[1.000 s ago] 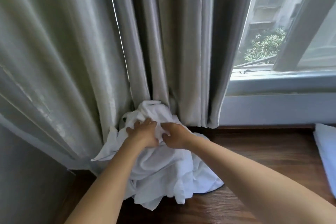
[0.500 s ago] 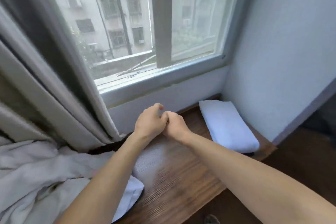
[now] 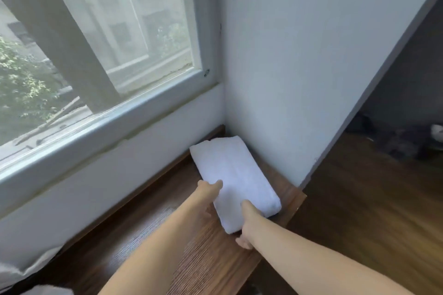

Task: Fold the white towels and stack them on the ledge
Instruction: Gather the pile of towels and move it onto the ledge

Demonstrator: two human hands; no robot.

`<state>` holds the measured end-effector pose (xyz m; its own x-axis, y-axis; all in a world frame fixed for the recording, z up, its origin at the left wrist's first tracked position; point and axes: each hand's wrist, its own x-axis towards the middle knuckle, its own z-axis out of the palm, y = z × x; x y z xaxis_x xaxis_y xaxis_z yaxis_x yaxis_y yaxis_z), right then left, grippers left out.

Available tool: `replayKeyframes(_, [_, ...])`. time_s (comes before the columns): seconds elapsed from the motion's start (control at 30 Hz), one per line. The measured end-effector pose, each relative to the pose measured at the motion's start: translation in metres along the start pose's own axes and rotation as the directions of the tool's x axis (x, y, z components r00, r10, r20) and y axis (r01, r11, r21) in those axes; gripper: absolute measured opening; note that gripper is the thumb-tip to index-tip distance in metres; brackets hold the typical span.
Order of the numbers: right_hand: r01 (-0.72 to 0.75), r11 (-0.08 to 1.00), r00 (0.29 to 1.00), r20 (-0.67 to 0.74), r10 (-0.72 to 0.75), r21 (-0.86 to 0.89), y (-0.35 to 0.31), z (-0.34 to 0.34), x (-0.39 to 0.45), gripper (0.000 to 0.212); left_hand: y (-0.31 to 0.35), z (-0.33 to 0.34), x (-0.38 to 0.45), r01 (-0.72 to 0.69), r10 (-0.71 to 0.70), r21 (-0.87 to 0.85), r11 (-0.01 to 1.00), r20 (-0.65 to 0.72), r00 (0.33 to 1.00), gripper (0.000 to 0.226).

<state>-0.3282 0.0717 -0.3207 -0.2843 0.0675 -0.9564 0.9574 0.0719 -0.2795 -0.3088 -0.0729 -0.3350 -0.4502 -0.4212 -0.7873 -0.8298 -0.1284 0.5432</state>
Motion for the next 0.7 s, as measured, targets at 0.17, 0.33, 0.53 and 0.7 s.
replayKeyframes(0.17, [0.206, 0.966, 0.978, -0.066, -0.198, 0.158, -0.034, -0.007, 0.062, 0.063, 0.015, 0.033, 0.035, 0.066, -0.081, -0.144, 0.987, -0.101, 0.992, 0.088])
replayKeyframes(0.33, [0.361, 0.932, 0.92, -0.157, -0.358, -0.007, -0.088, -0.019, 0.063, 0.069, 0.039, 0.056, 0.056, 0.041, -0.054, -0.193, 0.98, -0.063, 0.997, 0.075])
replayKeyframes(0.53, [0.355, 0.909, 0.901, -0.178, -0.395, -0.22, -0.124, -0.033, 0.081, 0.076, 0.053, 0.078, 0.068, 0.056, -0.077, -0.211, 0.976, -0.095, 0.992, 0.077])
replayKeyframes(0.7, [0.308, 0.92, 0.916, -0.184, -0.355, -0.245, -0.119, -0.034, 0.075, 0.065, 0.056, 0.073, 0.078, -0.007, -0.068, -0.252, 0.968, -0.285, 0.956, 0.09])
